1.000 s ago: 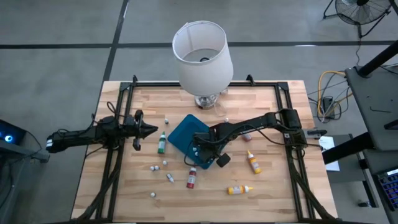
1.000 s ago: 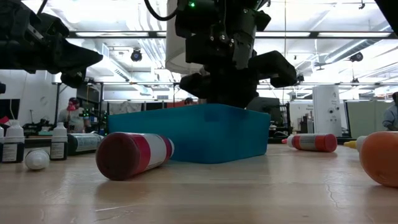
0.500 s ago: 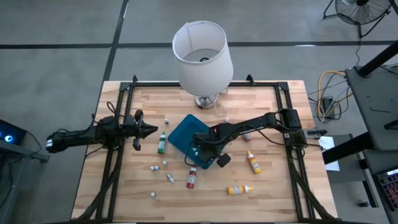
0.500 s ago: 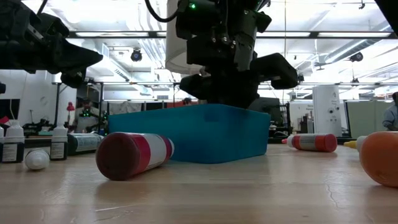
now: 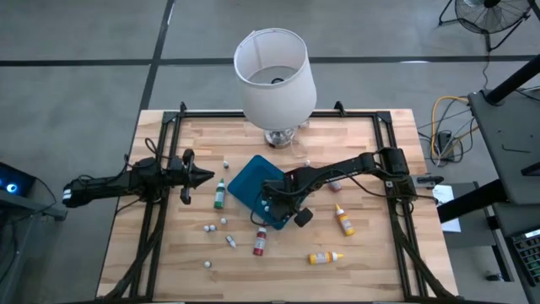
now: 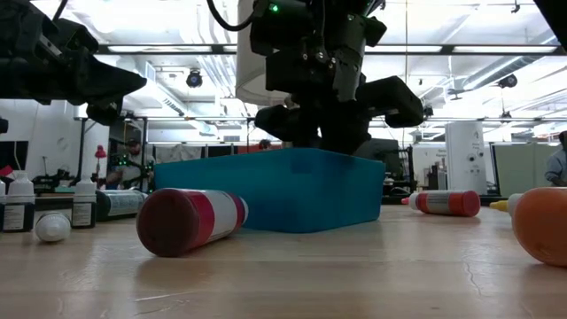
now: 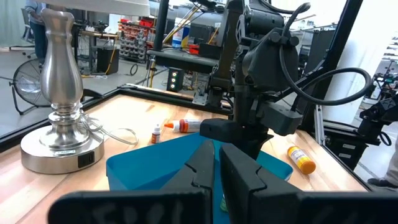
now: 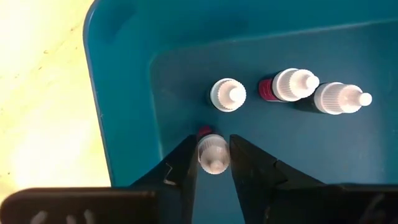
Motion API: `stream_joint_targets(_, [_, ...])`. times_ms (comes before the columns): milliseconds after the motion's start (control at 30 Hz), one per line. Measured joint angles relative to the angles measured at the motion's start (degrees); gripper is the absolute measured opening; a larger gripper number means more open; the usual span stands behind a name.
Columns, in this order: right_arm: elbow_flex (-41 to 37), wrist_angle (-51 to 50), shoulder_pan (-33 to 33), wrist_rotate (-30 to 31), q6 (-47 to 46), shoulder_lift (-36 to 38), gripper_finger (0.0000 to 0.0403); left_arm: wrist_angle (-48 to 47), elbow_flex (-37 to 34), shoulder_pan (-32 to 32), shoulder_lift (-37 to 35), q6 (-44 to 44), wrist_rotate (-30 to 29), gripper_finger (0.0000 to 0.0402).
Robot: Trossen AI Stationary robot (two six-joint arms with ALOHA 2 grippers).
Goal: Pick & Place food coloring
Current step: Put the small red food coloring bottle into the blue container
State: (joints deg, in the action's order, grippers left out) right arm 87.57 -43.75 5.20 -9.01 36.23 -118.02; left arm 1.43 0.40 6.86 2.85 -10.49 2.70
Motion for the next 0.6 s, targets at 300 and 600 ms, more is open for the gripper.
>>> stream_joint_targets(300, [0.0, 0.0, -0.4, 0.0, -0.1, 0.0, 0.0099, 0.0, 0.0, 0.0, 0.0, 0.0, 0.0, 0.0])
stream_joint_targets(600, [0.0, 0.0, -0.5, -0.4, -0.2, 0.1, 0.0117, 0.0, 0.0, 0.0, 0.0, 0.0, 0.0, 0.0])
